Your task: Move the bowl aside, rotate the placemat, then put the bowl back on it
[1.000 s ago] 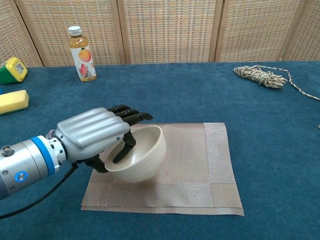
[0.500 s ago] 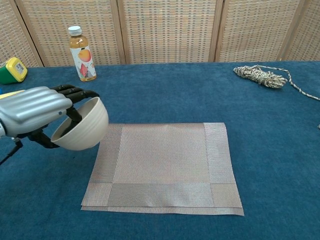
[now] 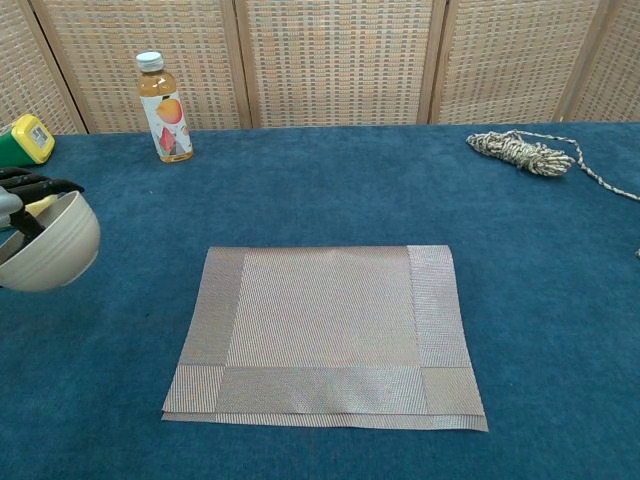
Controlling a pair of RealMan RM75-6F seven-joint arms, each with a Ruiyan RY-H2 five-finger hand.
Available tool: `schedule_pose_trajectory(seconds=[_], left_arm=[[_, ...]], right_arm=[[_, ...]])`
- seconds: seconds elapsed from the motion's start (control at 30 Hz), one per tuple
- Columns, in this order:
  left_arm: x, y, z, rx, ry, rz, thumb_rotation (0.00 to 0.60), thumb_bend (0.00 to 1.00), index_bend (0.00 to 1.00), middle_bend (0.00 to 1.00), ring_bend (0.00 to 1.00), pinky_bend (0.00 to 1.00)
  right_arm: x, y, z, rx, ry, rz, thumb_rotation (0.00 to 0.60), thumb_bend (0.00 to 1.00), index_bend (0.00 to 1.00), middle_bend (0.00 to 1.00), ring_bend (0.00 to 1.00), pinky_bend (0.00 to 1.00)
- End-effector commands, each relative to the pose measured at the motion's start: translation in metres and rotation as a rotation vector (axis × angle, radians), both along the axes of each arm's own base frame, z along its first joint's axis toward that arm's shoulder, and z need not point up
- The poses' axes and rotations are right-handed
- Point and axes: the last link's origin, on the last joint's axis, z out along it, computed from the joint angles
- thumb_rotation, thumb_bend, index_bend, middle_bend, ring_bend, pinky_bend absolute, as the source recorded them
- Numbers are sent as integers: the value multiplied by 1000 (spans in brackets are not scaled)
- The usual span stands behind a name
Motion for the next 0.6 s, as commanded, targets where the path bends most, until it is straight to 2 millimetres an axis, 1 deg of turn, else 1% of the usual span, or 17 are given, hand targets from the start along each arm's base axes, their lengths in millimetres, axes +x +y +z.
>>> schedule_pose_trajectory(seconds=[0.03, 0.07, 0.13, 0.23, 0.4, 0.6], left_arm=[[-17, -3, 7, 6, 19, 33, 600, 421, 689, 0, 0, 0], [-22, -3, 8, 8, 27, 39, 600, 421, 687, 0, 0, 0], [-39, -6, 13, 13, 54, 81, 600, 421, 685, 0, 0, 0], [-51, -8, 12, 6, 65, 109, 600, 421, 677, 0, 0, 0], [-59, -9, 7, -11, 82, 128, 600, 421, 672, 0, 0, 0], [-62, -9, 1, -25, 89, 140, 600, 421, 658, 0, 0, 0]], right_arm=[[1, 0, -1, 0, 0, 3, 600, 106, 123, 0, 0, 0], [1, 0, -2, 0, 1, 3, 600, 106, 123, 0, 0, 0], [1, 0, -2, 1, 5, 3, 600, 106, 123, 0, 0, 0], [2, 0, -3, 1, 7, 5, 600, 106, 123, 0, 0, 0], [2, 0, -3, 0, 6, 6, 600, 106, 123, 0, 0, 0], [1, 0, -2, -4, 3, 6, 600, 106, 123, 0, 0, 0]])
